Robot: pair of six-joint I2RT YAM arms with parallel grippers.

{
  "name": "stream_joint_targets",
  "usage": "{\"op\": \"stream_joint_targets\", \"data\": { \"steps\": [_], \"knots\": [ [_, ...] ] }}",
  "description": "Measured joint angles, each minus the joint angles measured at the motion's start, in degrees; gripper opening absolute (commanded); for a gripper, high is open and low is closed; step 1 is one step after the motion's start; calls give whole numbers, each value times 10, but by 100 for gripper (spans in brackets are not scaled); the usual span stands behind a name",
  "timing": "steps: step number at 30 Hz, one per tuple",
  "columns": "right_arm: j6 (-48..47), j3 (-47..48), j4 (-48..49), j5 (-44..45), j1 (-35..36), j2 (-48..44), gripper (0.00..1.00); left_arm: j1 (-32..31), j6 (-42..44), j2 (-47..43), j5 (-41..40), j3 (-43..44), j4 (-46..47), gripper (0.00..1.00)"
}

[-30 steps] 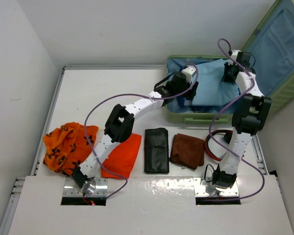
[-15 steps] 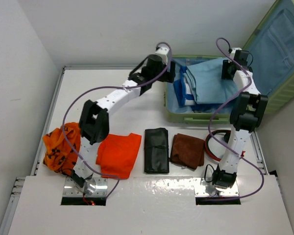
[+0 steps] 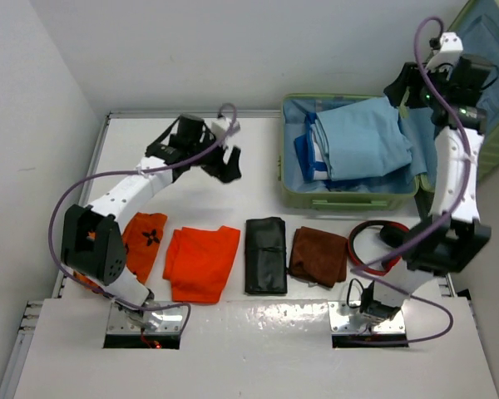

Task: Pack the luggage

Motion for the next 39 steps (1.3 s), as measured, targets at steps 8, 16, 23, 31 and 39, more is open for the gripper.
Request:
{"op": "stream_joint_targets", "data": {
  "steps": [8, 16, 23, 31, 39],
  "knots": [
    [11, -198, -104, -202, 10, -211, 63, -89, 196, 13, 109, -77, -96, 79],
    [16, -380, -206, -234, 39, -296, 63, -113, 202, 124, 114, -84, -29, 75],
    [3, -384, -249, -238, 45, -327, 63, -123, 187, 174, 115, -84, 36, 61],
    [0, -384, -262, -237, 46, -324, 63, -127, 176, 206, 151, -83, 51, 19],
    [22, -449, -223, -240, 52, -335, 68, -133, 183, 180, 156, -104, 54, 0]
  ]
}}
